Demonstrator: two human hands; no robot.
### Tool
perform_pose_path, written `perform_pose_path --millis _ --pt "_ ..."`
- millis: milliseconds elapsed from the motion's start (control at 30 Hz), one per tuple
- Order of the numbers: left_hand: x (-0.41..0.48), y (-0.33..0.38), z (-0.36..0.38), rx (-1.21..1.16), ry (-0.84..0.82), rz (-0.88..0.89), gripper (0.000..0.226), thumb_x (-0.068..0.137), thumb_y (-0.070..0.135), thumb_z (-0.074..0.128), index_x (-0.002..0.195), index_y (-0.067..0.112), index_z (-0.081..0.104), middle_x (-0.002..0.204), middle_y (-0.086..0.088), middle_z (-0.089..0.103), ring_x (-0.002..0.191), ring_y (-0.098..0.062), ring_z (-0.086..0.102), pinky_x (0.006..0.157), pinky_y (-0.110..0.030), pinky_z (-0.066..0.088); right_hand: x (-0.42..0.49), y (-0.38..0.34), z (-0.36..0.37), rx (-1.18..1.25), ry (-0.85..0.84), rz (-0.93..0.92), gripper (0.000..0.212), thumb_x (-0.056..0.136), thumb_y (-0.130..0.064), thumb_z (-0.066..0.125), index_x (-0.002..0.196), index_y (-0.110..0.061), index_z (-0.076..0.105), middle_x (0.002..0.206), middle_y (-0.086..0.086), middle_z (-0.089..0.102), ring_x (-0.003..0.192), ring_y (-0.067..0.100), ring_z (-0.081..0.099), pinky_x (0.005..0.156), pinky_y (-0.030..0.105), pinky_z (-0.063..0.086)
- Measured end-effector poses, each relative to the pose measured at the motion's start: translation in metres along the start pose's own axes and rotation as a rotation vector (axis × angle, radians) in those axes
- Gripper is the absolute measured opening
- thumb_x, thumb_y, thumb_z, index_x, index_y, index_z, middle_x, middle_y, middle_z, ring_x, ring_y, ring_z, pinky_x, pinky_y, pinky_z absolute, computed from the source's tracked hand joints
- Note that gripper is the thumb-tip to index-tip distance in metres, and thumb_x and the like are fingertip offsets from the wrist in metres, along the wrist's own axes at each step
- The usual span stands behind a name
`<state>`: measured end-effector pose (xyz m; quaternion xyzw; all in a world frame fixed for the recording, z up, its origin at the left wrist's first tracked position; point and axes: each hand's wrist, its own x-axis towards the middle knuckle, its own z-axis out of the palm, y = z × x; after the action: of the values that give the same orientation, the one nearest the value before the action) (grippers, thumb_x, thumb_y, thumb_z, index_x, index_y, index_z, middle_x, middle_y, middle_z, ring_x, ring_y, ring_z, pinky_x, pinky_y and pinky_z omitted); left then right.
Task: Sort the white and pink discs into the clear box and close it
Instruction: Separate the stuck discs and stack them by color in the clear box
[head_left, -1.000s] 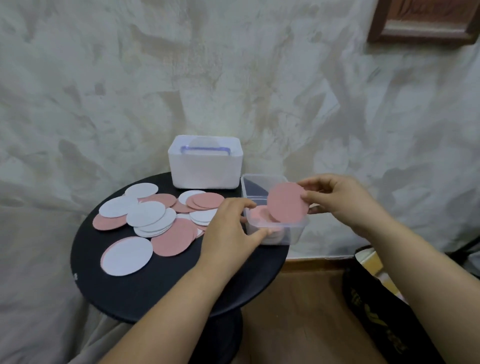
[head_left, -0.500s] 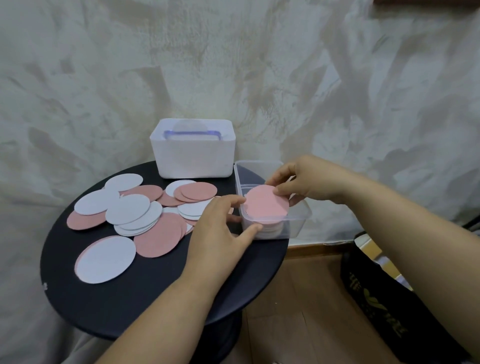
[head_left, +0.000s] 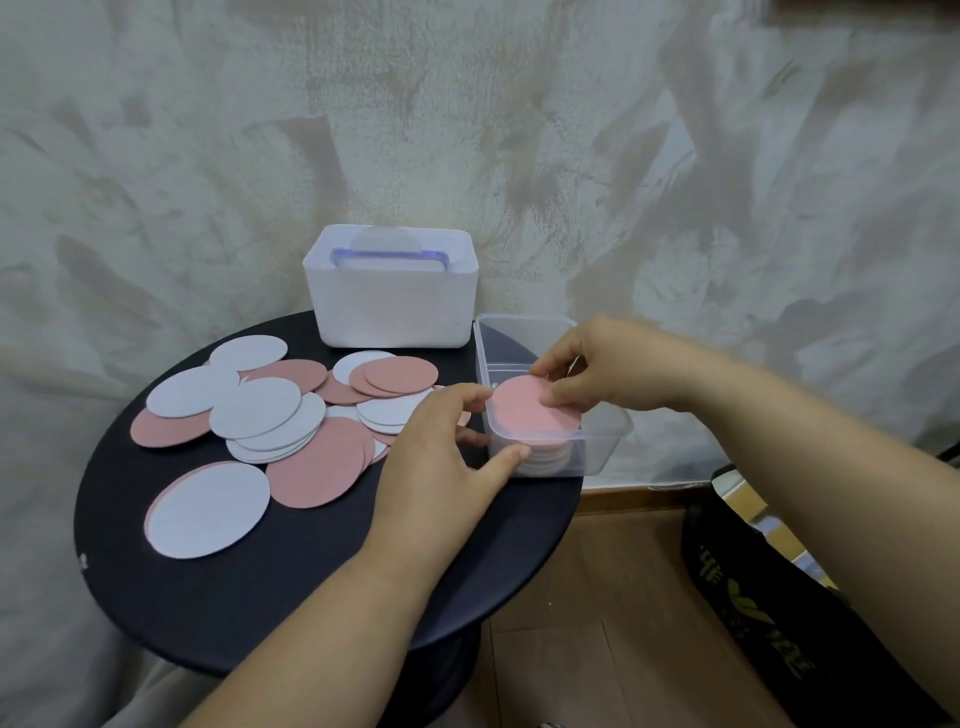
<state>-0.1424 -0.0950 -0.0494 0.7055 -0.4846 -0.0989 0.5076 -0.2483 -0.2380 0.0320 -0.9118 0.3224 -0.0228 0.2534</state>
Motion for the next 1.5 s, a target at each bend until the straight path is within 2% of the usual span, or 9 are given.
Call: perform_pose_path --millis 200,433,567,700,867,1000,1100,1267,1500 --pt "0.000 0.000 0.000 0.004 0.003 0.000 0.044 0.072 0.028 0.077 0.107 0.035 0.052 0.107 0.017 0.055 0.081 0.005 0.058 0.070 -0.012 0.046 0.000 -0.003 0.002 -0.106 -0.002 0.003 0.039 0.080 -0.027 0.071 0.118 -0.017 0.063 0.100 -0.003 0.066 0.082 0.013 0.064 0.060 0.005 0.043" --pt "-0.001 0.002 -0.003 -0.012 -0.006 -0.021 0.046 0.073 0.026 0.076 0.113 0.032 0.054 0.110 0.017 0.055 0.083 0.001 0.061 0.073 -0.016 0.049 0.000 -0.007 0.003 -0.195 -0.039 -0.001 0.032 0.085 -0.028 0.065 0.117 -0.021 0.064 0.102 -0.007 0.066 0.070 0.001 0.055 0.053 0.006 0.036" --pt "-0.006 0.004 -0.015 -0.068 -0.043 -0.040 0.041 0.075 0.021 0.074 0.109 0.037 0.056 0.111 0.018 0.059 0.087 0.004 0.061 0.080 -0.022 0.052 -0.004 -0.012 0.003 -0.276 -0.014 -0.016 0.037 0.086 -0.030 0.063 0.122 -0.021 0.060 0.117 -0.003 0.064 0.088 0.007 0.054 0.065 0.013 0.038" --pt "-0.024 -0.003 -0.049 -0.036 0.061 -0.024 0.025 0.081 0.019 0.068 0.098 0.037 0.062 0.100 0.022 0.063 0.092 0.010 0.056 0.074 -0.003 0.043 -0.013 -0.024 0.009 -0.241 0.106 -0.064 0.041 0.087 -0.034 0.061 0.127 -0.024 0.055 0.129 -0.001 0.056 0.114 0.015 0.053 0.088 0.019 0.036" --pt "-0.049 -0.028 -0.108 0.246 0.279 -0.022 0.019 0.083 0.014 0.063 0.098 0.026 0.068 0.099 0.024 0.060 0.092 0.011 0.051 0.080 0.002 0.029 -0.015 -0.061 0.045 -0.053 0.267 -0.321 0.028 0.087 -0.029 0.062 0.114 -0.025 0.064 0.118 -0.007 0.062 0.105 0.005 0.053 0.094 0.021 0.040" --pt "-0.070 -0.057 -0.131 0.487 0.185 -0.091 0.040 0.082 0.036 0.050 0.111 0.013 0.066 0.119 0.000 0.062 0.114 -0.017 0.055 0.094 -0.030 0.042 -0.017 -0.090 0.093 -0.070 0.136 -0.458 0.034 0.091 -0.034 0.056 0.124 -0.025 0.057 0.135 -0.010 0.050 0.124 0.005 0.042 0.104 0.019 0.030" --pt "-0.087 -0.068 -0.127 0.660 0.086 0.008 0.047 0.082 0.043 0.040 0.103 0.013 0.070 0.112 -0.004 0.066 0.108 -0.022 0.058 0.095 -0.042 0.044 -0.015 -0.099 0.122 -0.164 0.063 -0.497 0.045 0.094 -0.035 0.048 0.137 -0.020 0.043 0.151 -0.005 0.029 0.138 0.009 0.021 0.109 0.021 0.017" --pt "-0.103 -0.062 -0.113 0.608 0.073 0.308 0.056 0.098 0.045 0.023 0.098 0.014 0.070 0.103 -0.004 0.068 0.105 -0.018 0.050 0.096 -0.032 0.034 -0.025 -0.077 0.138 -0.241 0.054 -0.463 0.047 0.096 -0.041 0.041 0.141 -0.028 0.036 0.154 -0.009 0.022 0.142 0.009 0.013 0.116 0.029 0.016" --pt "-0.115 -0.058 -0.100 0.526 0.008 0.341 0.038 0.089 0.047 0.046 0.110 0.019 0.059 0.115 -0.005 0.064 0.109 -0.024 0.058 0.095 -0.039 0.045 -0.064 -0.035 0.130 -0.115 0.215 -0.401 0.061 0.082 -0.063 0.041 0.132 -0.029 0.049 0.141 -0.016 0.039 0.132 -0.001 0.029 0.112 0.025 0.027"
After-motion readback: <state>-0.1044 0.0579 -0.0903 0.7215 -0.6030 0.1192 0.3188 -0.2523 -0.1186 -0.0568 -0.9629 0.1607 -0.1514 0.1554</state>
